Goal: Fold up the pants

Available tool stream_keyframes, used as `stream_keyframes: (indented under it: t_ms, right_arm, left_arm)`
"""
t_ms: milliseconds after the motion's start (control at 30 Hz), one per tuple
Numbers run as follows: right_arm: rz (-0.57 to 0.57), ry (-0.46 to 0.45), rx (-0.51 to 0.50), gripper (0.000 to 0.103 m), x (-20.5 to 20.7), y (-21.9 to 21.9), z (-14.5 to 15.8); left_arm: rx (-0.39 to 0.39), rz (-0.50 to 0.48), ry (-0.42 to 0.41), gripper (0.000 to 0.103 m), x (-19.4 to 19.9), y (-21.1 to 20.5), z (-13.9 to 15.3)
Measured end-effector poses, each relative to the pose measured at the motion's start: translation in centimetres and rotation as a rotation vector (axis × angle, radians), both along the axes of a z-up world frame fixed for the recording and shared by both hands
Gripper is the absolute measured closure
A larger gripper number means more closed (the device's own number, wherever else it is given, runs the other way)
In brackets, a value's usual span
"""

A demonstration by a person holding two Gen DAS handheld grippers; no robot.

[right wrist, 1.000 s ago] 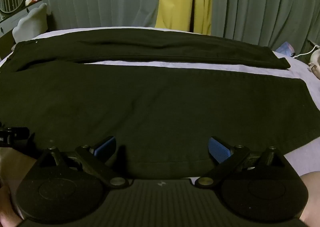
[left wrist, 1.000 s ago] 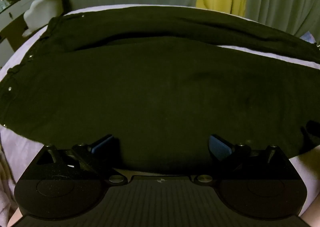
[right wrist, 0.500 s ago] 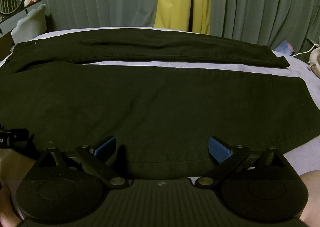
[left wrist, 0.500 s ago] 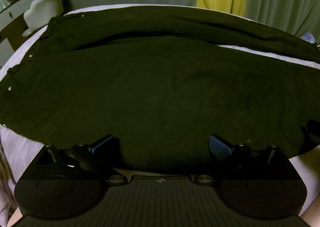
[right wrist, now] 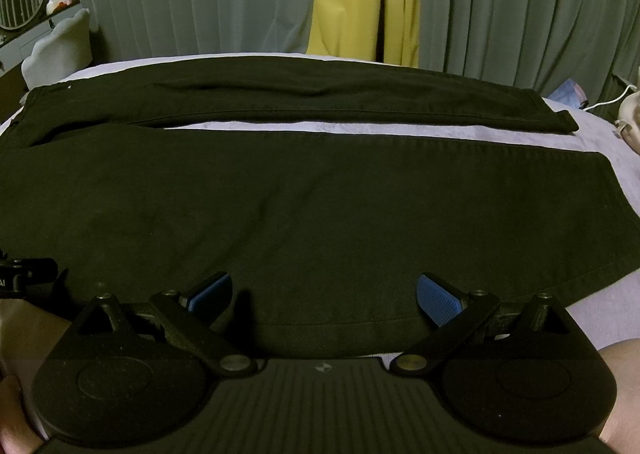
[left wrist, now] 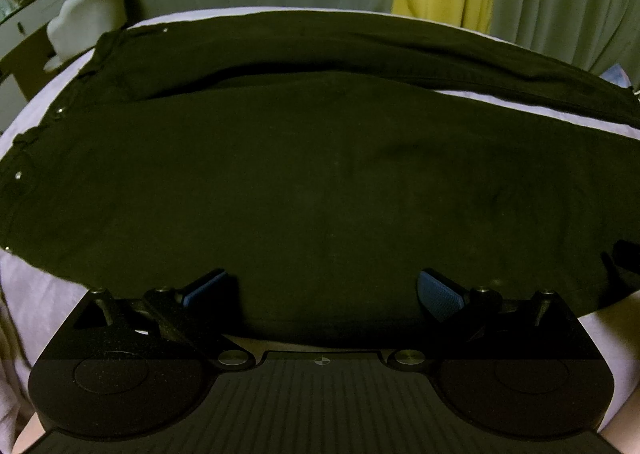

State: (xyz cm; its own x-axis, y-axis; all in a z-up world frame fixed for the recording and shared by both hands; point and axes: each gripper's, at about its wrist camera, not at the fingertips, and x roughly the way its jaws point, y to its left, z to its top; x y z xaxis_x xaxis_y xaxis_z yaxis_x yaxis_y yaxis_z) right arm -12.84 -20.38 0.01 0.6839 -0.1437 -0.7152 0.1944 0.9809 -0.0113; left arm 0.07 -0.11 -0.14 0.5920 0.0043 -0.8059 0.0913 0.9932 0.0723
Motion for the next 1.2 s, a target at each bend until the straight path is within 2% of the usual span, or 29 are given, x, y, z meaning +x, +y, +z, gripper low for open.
stream_keyframes:
  t_ms: [1200]
  right_arm:
    - [-0.003, 0.012, 0.022, 0.004, -0.11, -0.12, -0.03]
  left_arm:
    - [-0.006, 0.004, 0.007, 0.000, -0.11, -0.04, -0.14]
